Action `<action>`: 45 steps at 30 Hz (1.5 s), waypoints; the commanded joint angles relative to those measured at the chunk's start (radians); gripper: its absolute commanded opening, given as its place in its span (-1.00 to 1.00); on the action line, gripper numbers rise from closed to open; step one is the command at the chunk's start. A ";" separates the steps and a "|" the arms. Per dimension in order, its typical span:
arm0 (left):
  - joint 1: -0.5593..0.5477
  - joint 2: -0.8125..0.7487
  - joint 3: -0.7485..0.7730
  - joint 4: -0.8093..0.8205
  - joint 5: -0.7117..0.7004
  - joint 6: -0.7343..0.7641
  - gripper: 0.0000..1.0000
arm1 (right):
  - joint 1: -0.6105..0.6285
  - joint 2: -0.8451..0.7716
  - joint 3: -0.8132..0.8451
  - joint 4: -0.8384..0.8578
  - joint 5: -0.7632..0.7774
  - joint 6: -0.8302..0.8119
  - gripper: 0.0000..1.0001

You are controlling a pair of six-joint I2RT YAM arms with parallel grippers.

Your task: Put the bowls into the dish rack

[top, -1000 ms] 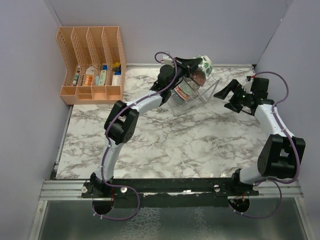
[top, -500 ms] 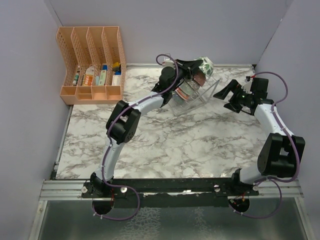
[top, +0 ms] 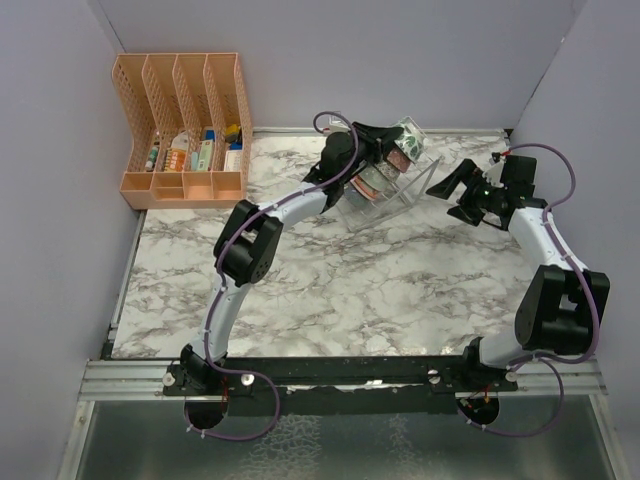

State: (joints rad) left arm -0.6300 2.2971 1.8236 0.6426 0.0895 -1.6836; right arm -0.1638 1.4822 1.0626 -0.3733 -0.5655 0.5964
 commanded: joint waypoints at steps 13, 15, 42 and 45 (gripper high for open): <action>0.019 -0.031 0.026 -0.123 0.032 0.068 -0.14 | -0.004 0.025 0.008 0.026 -0.024 -0.018 0.99; 0.019 -0.043 0.020 -0.149 0.033 0.076 -0.09 | -0.004 0.025 0.009 0.029 -0.027 -0.017 0.99; 0.053 -0.308 -0.065 -0.453 0.070 0.324 0.98 | -0.004 -0.002 0.010 0.025 -0.025 -0.014 0.99; 0.063 -0.364 -0.100 -0.490 0.069 0.371 0.98 | -0.005 -0.005 0.011 0.025 -0.028 -0.012 0.99</action>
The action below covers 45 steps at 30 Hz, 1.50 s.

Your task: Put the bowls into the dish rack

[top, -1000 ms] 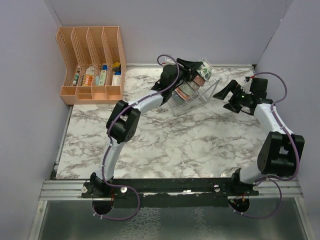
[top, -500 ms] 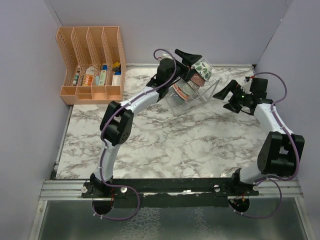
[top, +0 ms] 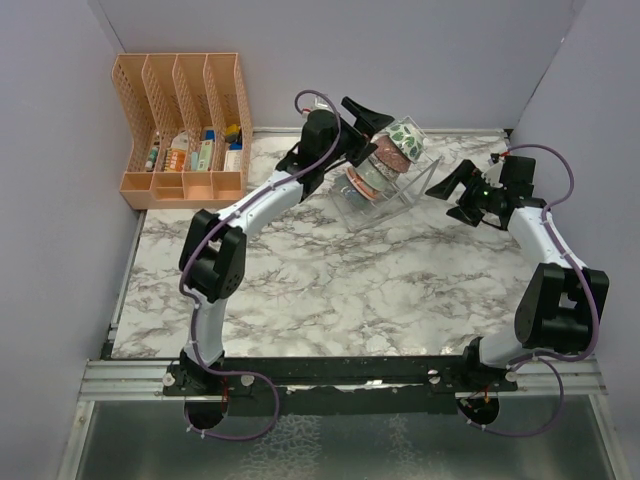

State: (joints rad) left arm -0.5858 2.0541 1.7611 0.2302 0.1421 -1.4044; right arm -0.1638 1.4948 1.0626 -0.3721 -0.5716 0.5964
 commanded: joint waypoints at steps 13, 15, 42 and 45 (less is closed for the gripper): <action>0.032 -0.212 0.228 -0.698 -0.087 0.521 0.98 | -0.003 -0.040 0.073 -0.017 -0.014 -0.044 0.99; 0.032 -0.216 0.265 -0.784 -0.117 0.575 0.98 | -0.003 -0.047 0.080 -0.019 -0.020 -0.044 0.99; 0.032 -0.462 0.116 -1.059 -0.558 0.815 0.98 | 0.165 -0.135 0.289 -0.215 0.143 -0.163 0.99; 0.032 -0.464 0.118 -1.053 -0.568 0.822 0.98 | 0.174 -0.140 0.290 -0.229 0.170 -0.184 0.99</action>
State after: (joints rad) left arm -0.5575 1.6211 1.8801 -0.8452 -0.3672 -0.6067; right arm -0.0017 1.3884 1.3228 -0.5510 -0.4747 0.4702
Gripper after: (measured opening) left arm 0.991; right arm 0.996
